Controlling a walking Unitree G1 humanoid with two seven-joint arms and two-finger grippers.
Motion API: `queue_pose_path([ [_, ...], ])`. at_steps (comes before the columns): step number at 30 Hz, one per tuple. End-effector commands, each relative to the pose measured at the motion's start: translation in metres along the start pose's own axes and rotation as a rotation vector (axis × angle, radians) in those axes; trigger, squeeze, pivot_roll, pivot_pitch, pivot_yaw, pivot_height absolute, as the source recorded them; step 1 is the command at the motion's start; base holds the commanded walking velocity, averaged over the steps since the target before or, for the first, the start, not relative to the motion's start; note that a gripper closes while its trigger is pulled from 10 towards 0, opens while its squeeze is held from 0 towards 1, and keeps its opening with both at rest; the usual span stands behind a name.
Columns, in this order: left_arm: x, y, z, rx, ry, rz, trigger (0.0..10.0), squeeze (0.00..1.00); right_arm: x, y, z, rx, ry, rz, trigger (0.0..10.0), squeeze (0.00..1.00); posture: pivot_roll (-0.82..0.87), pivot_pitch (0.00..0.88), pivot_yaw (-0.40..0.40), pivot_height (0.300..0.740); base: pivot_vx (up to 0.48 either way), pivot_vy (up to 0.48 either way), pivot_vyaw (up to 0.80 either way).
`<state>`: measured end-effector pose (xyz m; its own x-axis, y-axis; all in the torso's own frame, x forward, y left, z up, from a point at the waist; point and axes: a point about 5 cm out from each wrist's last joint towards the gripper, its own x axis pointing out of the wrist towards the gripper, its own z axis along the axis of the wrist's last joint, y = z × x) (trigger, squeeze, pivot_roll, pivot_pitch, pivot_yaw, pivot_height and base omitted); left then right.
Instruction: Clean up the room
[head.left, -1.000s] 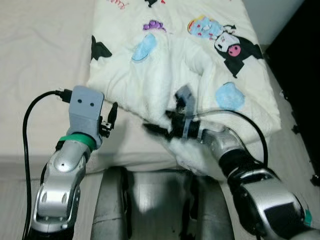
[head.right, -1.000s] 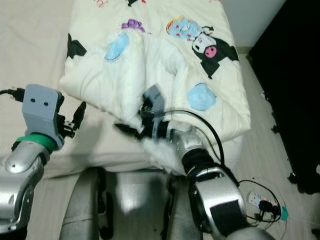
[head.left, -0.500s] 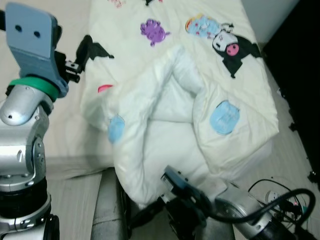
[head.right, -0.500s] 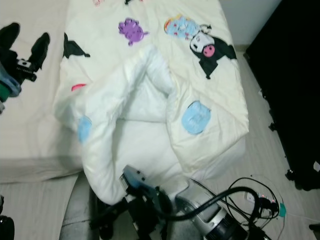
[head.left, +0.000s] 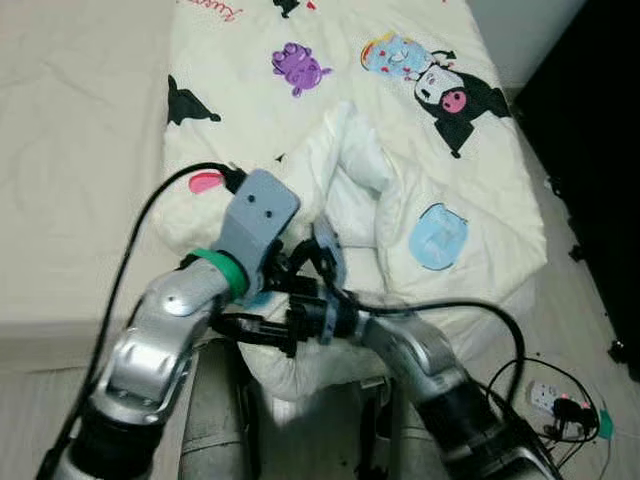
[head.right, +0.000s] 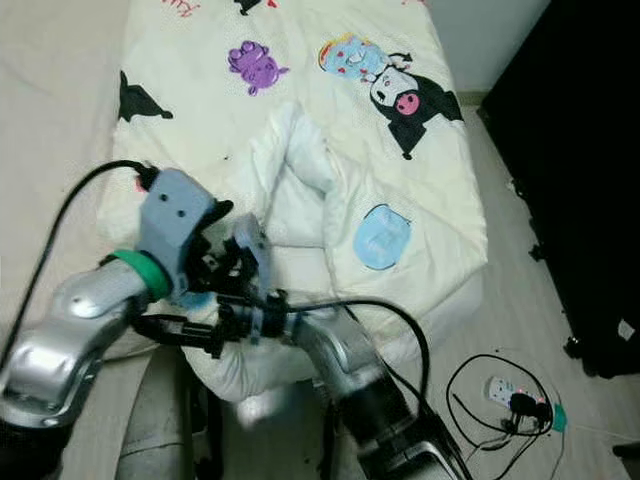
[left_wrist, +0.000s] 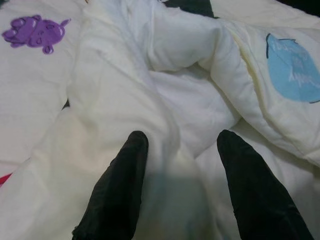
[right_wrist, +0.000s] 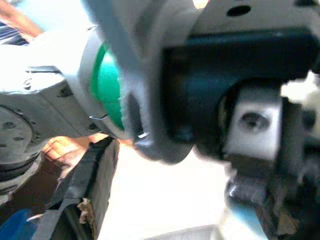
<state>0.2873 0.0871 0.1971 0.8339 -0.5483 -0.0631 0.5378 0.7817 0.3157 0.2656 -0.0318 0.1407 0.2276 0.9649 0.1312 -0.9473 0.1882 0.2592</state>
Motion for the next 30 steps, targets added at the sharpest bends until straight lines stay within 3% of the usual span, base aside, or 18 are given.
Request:
queue_pose_path([
  [1,0.004,-0.009,-0.01,0.016,0.038,0.015,10.0,0.0,-0.015,0.004,-0.002,0.015,0.006,-0.06,10.0,0.0,0.02,0.195,-0.001,0.591,0.0,0.0,0.0],
  [3,0.01,-0.01,-0.007,-0.028,0.025,0.076,10.0,0.0,-0.039,0.017,-0.018,0.048,0.073,-0.071,10.0,0.0,-0.01,0.196,0.004,0.591,0.0,0.0,0.0],
  [4,0.01,-0.01,-0.007,-0.028,0.025,0.076,10.0,0.0,-0.039,0.017,-0.018,0.048,0.073,-0.071,10.0,0.0,-0.01,0.196,0.004,0.591,0.0,0.0,0.0],
  [5,0.016,-0.011,0.0,-0.074,-0.002,0.09,10.0,0.0,-0.069,0.036,-0.037,0.083,0.169,-0.07,10.0,0.0,-0.02,0.195,0.003,0.591,0.0,0.0,0.0],
  [7,0.017,-0.011,0.002,-0.081,-0.008,0.089,10.0,0.0,-0.075,0.041,-0.041,0.092,0.189,-0.069,10.0,0.0,-0.02,0.195,0.003,0.591,0.0,0.0,0.0],
  [8,0.019,-0.01,0.006,-0.094,-0.028,0.082,10.0,0.0,-0.088,0.045,-0.047,0.101,0.225,-0.086,10.0,0.0,-0.03,0.198,0.002,0.591,0.0,0.0,0.0],
  [9,0.019,-0.01,0.006,-0.094,-0.028,0.082,10.0,0.0,-0.088,0.045,-0.047,0.101,0.225,-0.086,10.0,0.0,-0.03,0.198,0.002,0.591,0.0,0.0,0.0],
  [11,0.021,-0.008,0.013,-0.103,-0.061,0.081,10.0,0.0,-0.111,0.049,-0.055,0.117,0.288,-0.132,10.0,0.0,-0.03,0.198,0.002,0.591,0.0,0.0,0.0],
  [12,0.021,-0.008,0.013,-0.103,-0.061,0.081,10.0,0.0,-0.111,0.049,-0.055,0.117,0.288,-0.132,10.0,0.0,-0.03,0.198,0.002,0.591,0.0,0.0,0.0],
  [15,0.019,0.002,0.028,-0.166,-0.136,0.078,10.0,0.0,-0.139,0.043,-0.057,0.116,0.364,-0.236,10.0,0.0,-0.03,0.193,-0.007,0.591,0.0,0.0,0.0],
  [18,0.018,0.001,0.025,-0.118,-0.124,0.072,10.0,0.0,-0.145,0.035,-0.053,0.086,0.371,-0.295,10.0,0.0,-0.03,0.193,-0.007,0.591,0.0,0.0,0.0],
  [20,0.019,-0.01,0.006,-0.041,-0.025,0.05,10.0,0.0,-0.149,0.004,-0.036,-0.045,0.338,-0.486,10.0,0.0,-0.03,0.194,-0.005,0.591,0.0,0.0,0.0],
  [21,0.019,-0.01,0.006,-0.041,-0.025,0.05,10.0,0.0,-0.149,0.004,-0.036,-0.045,0.338,-0.486,10.0,0.0,-0.03,0.194,-0.005,0.591,0.0,0.0,0.0],
  [22,0.019,-0.014,-0.003,-0.03,0.018,0.039,10.0,0.0,-0.149,-0.007,-0.029,-0.086,0.315,-0.557,10.0,0.0,-0.03,0.194,-0.005,0.591,0.0,0.0,0.0],
  [24,0.019,-0.021,-0.019,-0.029,0.078,0.025,10.0,0.0,-0.143,-0.028,-0.014,-0.151,0.243,-0.654,10.0,0.0,-0.04,0.197,0.001,0.591,0.0,0.0,0.0],
  [27,0.018,-0.023,-0.023,-0.031,0.087,0.019,10.0,0.0,-0.137,-0.033,-0.011,-0.162,0.214,-0.668,10.0,0.0,-0.04,0.199,0.004,0.591,0.0,0.0,0.0],
  [29,0.015,-0.027,-0.04,-0.006,0.143,0.005,10.0,0.0,-0.109,-0.051,-0.005,-0.179,0.12,-0.674,10.0,0.0,-0.03,0.2,0.007,0.591,0.0,0.0,0.0],
  [30,0.015,-0.027,-0.04,-0.006,0.143,0.005,10.0,0.0,-0.109,-0.051,-0.005,-0.179,0.12,-0.674,10.0,0.0,-0.03,0.2,0.007,0.591,0.0,0.0,0.0],
])
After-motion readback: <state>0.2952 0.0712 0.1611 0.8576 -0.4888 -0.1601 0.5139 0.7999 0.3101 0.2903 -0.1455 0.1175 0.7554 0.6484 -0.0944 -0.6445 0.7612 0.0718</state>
